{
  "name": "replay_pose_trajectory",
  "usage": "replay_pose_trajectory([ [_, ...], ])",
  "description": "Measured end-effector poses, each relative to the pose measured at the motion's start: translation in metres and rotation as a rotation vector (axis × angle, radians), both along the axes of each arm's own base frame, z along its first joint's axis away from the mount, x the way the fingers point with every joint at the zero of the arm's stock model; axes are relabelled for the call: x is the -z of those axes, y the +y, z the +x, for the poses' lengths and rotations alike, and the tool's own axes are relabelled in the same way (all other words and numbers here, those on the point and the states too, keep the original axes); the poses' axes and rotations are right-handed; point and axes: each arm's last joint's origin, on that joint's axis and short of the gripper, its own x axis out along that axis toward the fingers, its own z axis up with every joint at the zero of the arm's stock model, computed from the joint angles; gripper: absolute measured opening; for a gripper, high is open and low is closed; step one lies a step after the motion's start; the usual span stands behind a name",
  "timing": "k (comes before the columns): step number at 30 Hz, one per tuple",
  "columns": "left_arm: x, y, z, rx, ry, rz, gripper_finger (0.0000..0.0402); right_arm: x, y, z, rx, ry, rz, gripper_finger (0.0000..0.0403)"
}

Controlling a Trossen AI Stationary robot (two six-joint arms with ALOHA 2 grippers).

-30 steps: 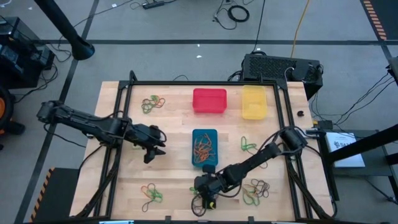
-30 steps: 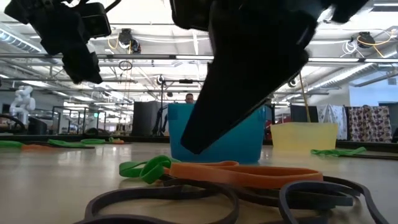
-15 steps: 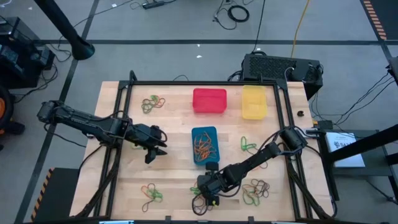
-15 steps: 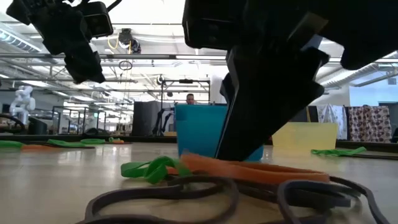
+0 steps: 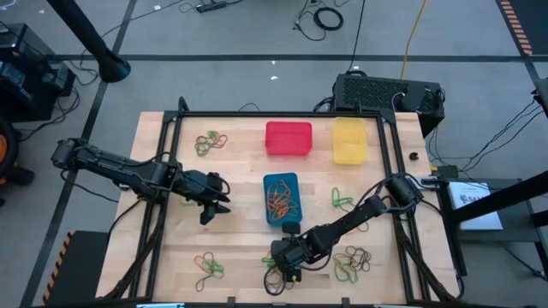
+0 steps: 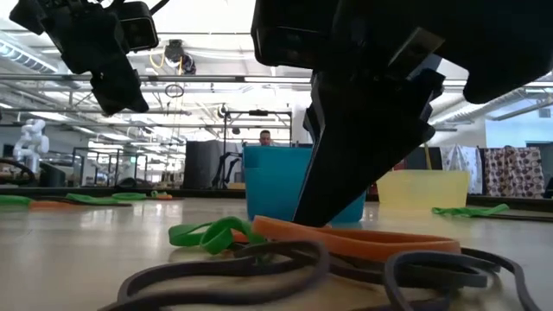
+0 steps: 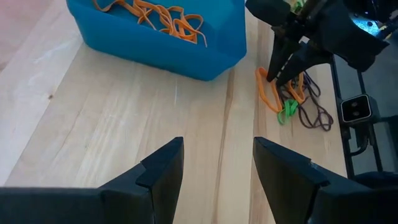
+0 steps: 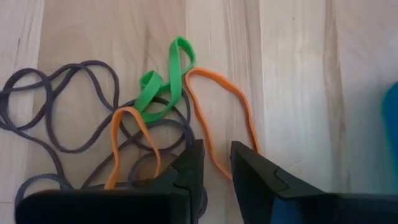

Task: Sort rubber bands into baskets
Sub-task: Put the orange rubber band into the blue bin

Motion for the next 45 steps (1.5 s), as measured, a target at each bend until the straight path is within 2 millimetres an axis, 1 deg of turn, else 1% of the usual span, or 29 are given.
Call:
replay_pose_trajectory([
  [6,0.000,0.000,0.000,-0.002,0.001,-0.003,0.0200,0.001,0.001,0.001,-0.003,-0.007,0.002,0.0073],
  [13,0.000,0.000,0.000,-0.012,0.004,-0.015,0.0200,0.017,0.002,0.003,-0.006,0.040,0.027,0.0070],
  [15,0.000,0.000,0.000,-0.015,0.005,-0.019,0.0200,0.018,0.003,0.002,0.012,0.047,0.033,0.0056],
  [18,0.000,-0.001,0.000,-0.011,0.005,-0.019,0.0200,0.013,0.001,0.001,0.021,0.052,0.039,0.0015],
  [19,0.000,-0.001,0.000,-0.011,0.005,-0.019,0.0200,0.012,-0.001,0.001,0.022,0.053,0.041,0.0008],
  [24,0.000,-0.001,0.000,-0.011,0.005,-0.019,0.0200,-0.001,-0.007,-0.002,0.031,0.049,0.027,0.0003],
  [26,0.000,-0.001,0.000,-0.011,0.003,-0.020,0.0200,-0.011,-0.009,-0.001,0.017,0.032,0.024,0.0002],
  [29,0.000,-0.001,0.000,-0.011,0.000,-0.021,0.0200,-0.029,-0.009,0.005,-0.008,-0.018,0.027,0.0001],
  [32,-0.001,-0.001,0.001,-0.012,-0.008,-0.023,0.0200,-0.041,-0.009,0.011,-0.045,-0.038,0.009,0.0001],
  [36,-0.001,-0.001,0.001,-0.026,-0.004,-0.040,0.0200,-0.067,-0.009,0.022,-0.099,-0.103,-0.025,0.0001],
  [40,-0.002,-0.001,0.001,-0.028,-0.009,-0.044,0.0200,-0.086,-0.022,0.028,-0.046,-0.110,-0.153,0.0001],
  [42,-0.002,-0.001,0.001,-0.041,-0.005,-0.059,0.0200,-0.094,-0.031,0.032,-0.040,-0.111,-0.186,0.0000],
  [45,-0.002,-0.001,0.001,-0.048,-0.001,-0.069,0.0200,-0.106,-0.049,0.032,0.008,-0.077,-0.195,0.0000],
])
